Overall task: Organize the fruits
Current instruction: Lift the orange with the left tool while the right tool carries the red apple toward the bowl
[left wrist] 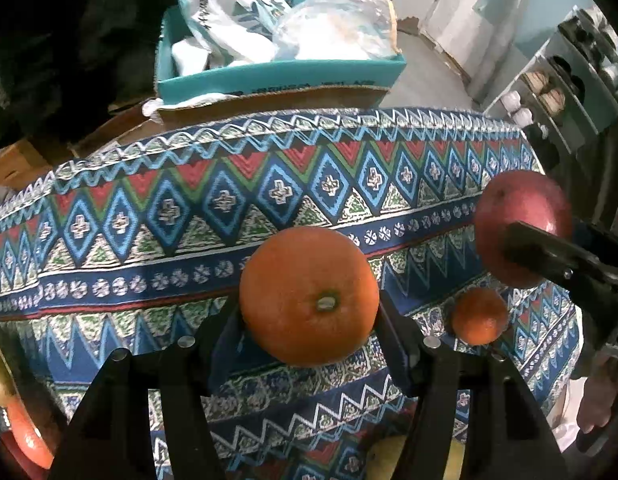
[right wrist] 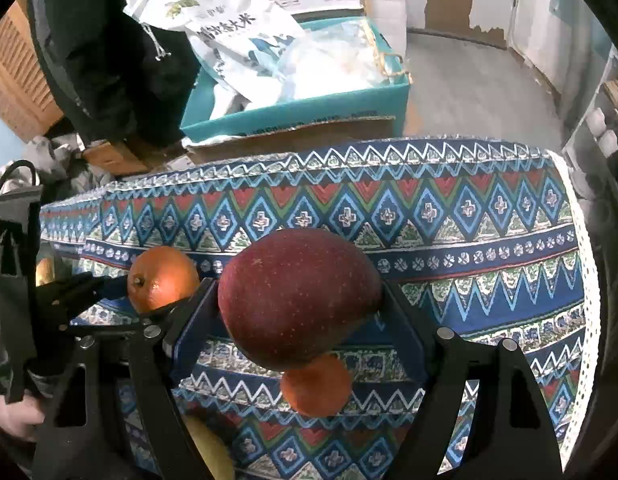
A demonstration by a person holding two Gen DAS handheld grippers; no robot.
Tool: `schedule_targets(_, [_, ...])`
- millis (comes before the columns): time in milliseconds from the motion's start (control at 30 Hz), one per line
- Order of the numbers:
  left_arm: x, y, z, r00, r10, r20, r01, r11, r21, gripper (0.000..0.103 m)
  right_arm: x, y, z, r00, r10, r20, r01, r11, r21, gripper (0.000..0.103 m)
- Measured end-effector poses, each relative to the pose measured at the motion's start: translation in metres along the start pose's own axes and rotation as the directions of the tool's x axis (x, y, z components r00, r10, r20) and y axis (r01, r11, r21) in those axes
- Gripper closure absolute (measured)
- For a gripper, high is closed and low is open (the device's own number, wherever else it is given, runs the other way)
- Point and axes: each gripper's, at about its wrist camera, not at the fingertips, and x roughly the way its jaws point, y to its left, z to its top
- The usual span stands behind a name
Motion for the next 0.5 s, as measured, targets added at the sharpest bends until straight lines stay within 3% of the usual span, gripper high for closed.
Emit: schedule_targets(500, [-0.064, 0.014, -0.009, 0.997, 0.017, 0.082, -0.014, 0.999, -0.03, 0.039, -0.041, 0.028, -0.003, 0.999, 0.021, 0.047, -0.019, 0.999, -0.032, 0.023])
